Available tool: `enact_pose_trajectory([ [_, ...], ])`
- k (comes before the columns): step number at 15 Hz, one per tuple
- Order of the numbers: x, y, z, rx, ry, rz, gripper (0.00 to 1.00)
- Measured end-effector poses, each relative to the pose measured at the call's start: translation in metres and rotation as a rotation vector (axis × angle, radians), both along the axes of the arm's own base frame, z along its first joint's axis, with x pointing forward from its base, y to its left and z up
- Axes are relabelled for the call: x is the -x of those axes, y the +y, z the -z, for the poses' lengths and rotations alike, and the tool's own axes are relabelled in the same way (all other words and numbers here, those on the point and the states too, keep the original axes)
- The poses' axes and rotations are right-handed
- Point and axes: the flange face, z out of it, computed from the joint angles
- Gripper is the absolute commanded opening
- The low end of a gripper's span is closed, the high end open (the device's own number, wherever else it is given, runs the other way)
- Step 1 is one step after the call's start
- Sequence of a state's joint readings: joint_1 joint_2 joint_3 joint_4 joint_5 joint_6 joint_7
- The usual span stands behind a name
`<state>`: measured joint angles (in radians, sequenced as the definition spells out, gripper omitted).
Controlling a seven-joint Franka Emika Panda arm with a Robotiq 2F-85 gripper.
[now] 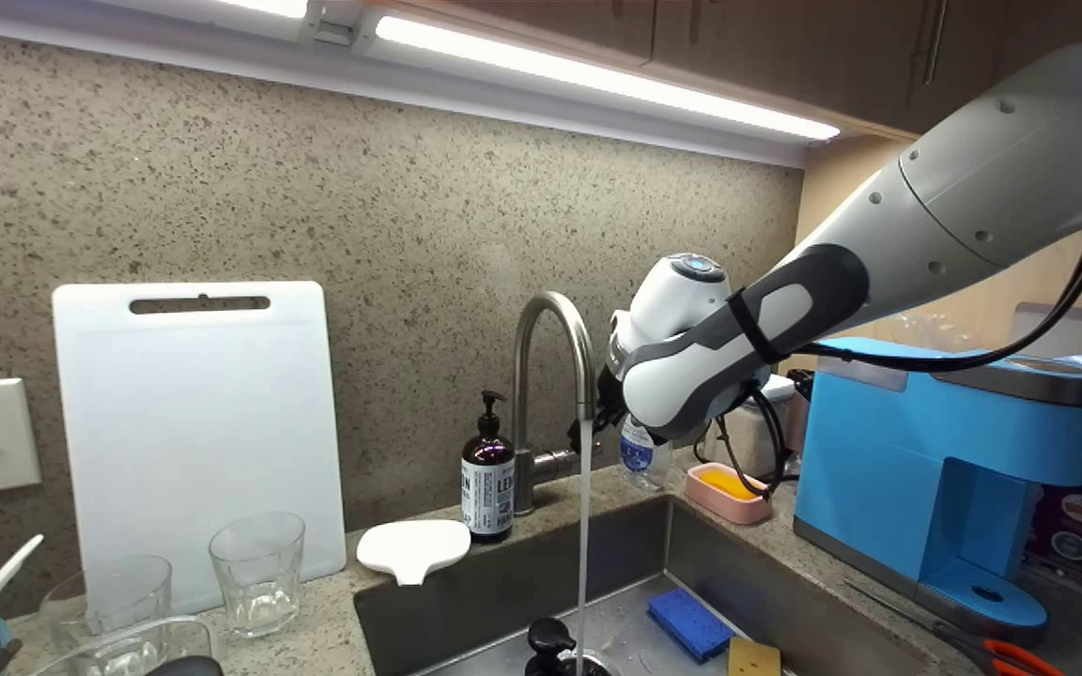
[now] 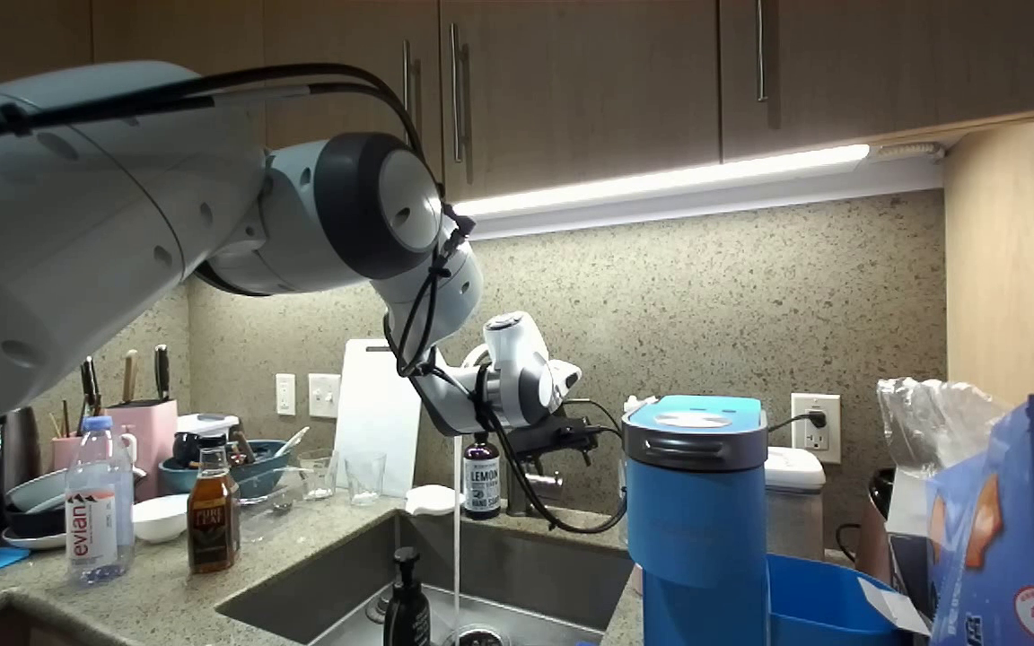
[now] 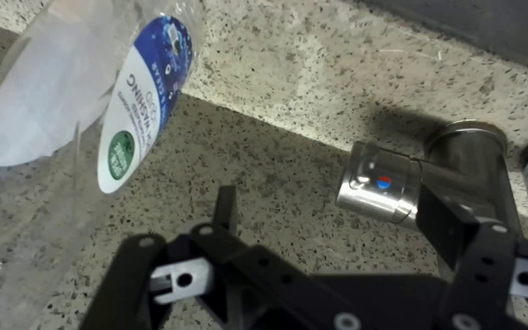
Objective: Open the tab
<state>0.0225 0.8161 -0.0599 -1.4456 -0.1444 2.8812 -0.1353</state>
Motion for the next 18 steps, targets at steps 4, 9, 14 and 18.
enact_pose_trajectory([
  [4, 0.000, 0.000, 0.000, 0.000, 0.000, 0.000, 1.00],
  [9, 0.000, -0.003, 0.002, -0.002, 0.016, 0.010, 1.00],
  [14, -0.002, -0.031, 0.015, 0.000, 0.111, 0.091, 1.00],
  [18, -0.004, -0.037, 0.021, 0.007, 0.129, 0.105, 1.00],
])
